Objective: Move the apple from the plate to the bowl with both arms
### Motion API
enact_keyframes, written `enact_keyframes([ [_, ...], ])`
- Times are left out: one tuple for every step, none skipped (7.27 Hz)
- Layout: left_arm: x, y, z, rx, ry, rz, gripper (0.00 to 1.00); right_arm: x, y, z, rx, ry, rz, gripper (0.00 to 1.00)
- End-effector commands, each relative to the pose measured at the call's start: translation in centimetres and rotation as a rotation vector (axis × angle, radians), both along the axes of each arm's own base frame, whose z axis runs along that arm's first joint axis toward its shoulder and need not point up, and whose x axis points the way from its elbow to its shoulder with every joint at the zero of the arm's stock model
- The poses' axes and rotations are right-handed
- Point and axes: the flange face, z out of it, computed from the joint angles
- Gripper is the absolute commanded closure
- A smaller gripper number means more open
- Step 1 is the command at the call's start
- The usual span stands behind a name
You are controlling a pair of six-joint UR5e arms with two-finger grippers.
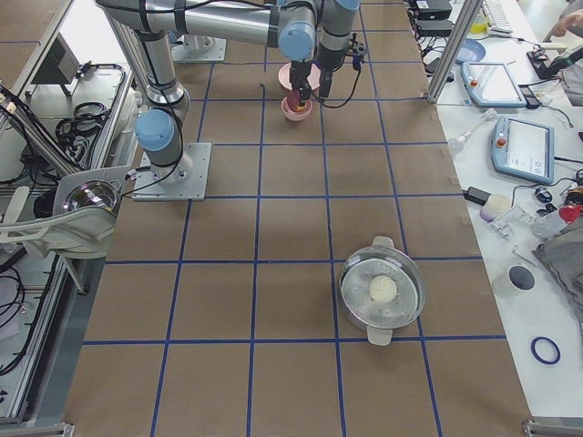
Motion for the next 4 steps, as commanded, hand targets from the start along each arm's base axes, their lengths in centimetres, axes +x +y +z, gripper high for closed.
enact_keyframes([
  [0.1, 0.1, -0.2, 0.005, -0.005, -0.007, 0.06, -0.1, 0.1, 0.1, 0.0, 0.007, 0.0, 0.0],
  [0.1, 0.0, 1.0, -0.013, 0.007, -0.022, 0.0, -0.1, 0.2, 0.1, 0.002, 0.009, 0.0, 0.0],
  [0.1, -0.4, 2.6, -0.041, 0.021, -0.043, 0.0, -0.1, 0.2, 0.2, 0.004, 0.012, 0.0, 0.0],
  [0.8, -1.3, 5.3, -0.063, 0.027, -0.089, 0.0, -0.1, 0.6, 1.0, -0.014, 0.015, 0.0, 0.0],
])
